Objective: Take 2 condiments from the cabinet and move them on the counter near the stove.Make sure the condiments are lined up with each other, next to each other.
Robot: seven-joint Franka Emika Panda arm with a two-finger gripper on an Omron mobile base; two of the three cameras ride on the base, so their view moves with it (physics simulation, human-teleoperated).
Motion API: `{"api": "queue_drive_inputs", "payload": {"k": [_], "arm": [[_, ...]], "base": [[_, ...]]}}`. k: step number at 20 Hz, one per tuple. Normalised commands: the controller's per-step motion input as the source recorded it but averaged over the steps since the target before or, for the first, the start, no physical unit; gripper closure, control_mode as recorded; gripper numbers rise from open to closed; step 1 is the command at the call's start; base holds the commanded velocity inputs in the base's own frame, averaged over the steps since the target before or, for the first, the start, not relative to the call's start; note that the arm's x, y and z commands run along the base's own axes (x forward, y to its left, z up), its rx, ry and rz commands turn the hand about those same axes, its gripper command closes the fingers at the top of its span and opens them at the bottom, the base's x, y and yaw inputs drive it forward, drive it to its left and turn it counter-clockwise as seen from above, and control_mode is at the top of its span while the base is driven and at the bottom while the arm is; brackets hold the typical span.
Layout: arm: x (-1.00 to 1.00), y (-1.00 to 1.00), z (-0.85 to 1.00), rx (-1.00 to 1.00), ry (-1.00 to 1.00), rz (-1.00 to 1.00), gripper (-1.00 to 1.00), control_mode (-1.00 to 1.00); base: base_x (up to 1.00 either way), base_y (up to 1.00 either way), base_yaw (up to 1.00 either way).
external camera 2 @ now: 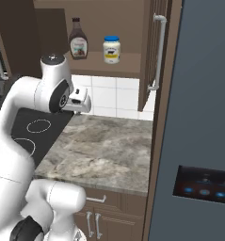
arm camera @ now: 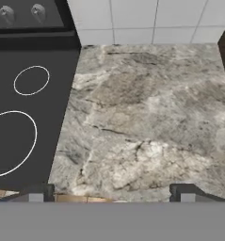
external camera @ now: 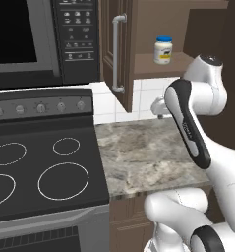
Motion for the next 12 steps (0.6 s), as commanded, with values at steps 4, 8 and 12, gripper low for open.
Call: {"api": "queue_drive_inputs", "payload": {"k": [4, 8, 12], "arm": [[-0.36, -0.25, 0.79, 0.08, -0.28, -0.01, -1.0, -1.0], [-0.19, -0.23, 0.93, 0.03, -0.18, -0.03, -1.0, -1.0], [-0.12, -0.23, 0.94, 0.0, -0.1, -0.03, -1.0, -1.0]], "base": [[0.0, 0.0, 0.0], [0.0, 0.0, 0.0], [0.0, 0.0, 0.0]]}}
